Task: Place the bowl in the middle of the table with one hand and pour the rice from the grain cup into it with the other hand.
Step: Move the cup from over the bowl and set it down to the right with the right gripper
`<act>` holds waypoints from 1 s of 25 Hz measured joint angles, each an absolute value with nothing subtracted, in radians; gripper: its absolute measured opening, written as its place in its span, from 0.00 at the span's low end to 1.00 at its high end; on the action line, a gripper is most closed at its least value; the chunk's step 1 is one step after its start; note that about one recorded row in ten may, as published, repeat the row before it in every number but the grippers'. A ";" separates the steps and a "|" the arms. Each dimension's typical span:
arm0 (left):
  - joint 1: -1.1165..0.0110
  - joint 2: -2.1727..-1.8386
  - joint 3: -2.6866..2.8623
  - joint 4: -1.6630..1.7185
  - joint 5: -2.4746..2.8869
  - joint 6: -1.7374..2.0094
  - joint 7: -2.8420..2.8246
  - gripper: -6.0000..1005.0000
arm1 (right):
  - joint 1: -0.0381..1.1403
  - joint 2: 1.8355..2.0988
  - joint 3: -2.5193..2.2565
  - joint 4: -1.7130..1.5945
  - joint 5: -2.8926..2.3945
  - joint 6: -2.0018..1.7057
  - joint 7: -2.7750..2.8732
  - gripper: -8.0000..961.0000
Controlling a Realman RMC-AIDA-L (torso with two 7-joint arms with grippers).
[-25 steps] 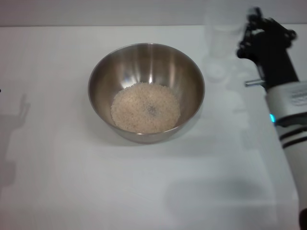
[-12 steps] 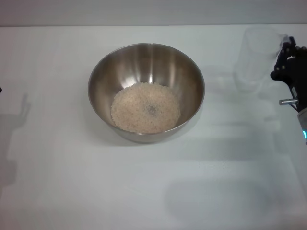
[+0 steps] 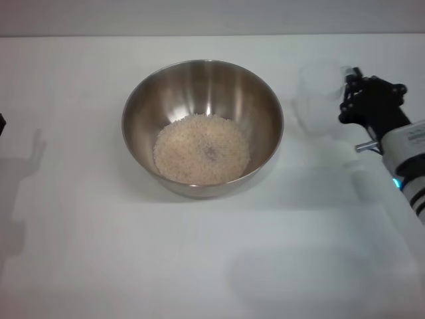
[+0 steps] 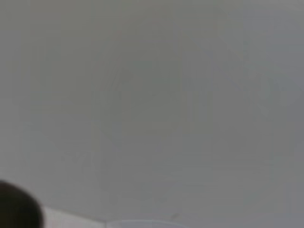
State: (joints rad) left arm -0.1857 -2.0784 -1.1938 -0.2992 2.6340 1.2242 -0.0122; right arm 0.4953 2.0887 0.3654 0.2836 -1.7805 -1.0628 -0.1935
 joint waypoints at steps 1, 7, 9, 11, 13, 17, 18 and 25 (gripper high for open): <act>-0.186 -2.079 -1.193 -0.299 2.634 1.224 -0.012 0.81 | 0.503 2.089 0.365 0.280 -1.791 -1.049 -0.194 0.06; -0.190 -2.079 -1.181 -0.301 2.631 1.224 -0.012 0.81 | 0.529 2.089 0.366 0.265 -1.822 -1.004 -0.193 0.08; -0.190 -2.079 -1.181 -0.301 2.630 1.224 -0.012 0.81 | 0.535 2.088 0.366 0.263 -1.842 -0.992 -0.194 0.08; -0.191 -2.079 -1.181 -0.301 2.631 1.224 -0.012 0.81 | 0.539 2.088 0.366 0.259 -1.852 -0.980 -0.194 0.09; -0.191 -2.079 -1.181 -0.301 2.631 1.224 -0.012 0.81 | 0.539 2.088 0.366 0.259 -1.852 -0.977 -0.195 0.10; -0.191 -2.079 -1.181 -0.302 2.631 1.224 -0.012 0.81 | 0.537 2.089 0.367 0.259 -1.852 -0.968 -0.196 0.11; -0.191 -2.079 -1.181 -0.302 2.631 1.224 -0.012 0.81 | 0.535 2.089 0.367 0.259 -1.853 -0.963 -0.195 0.11; -0.190 -2.079 -1.181 -0.304 2.633 1.224 -0.012 0.81 | 0.512 2.090 0.363 0.270 -1.853 -0.956 -0.195 0.20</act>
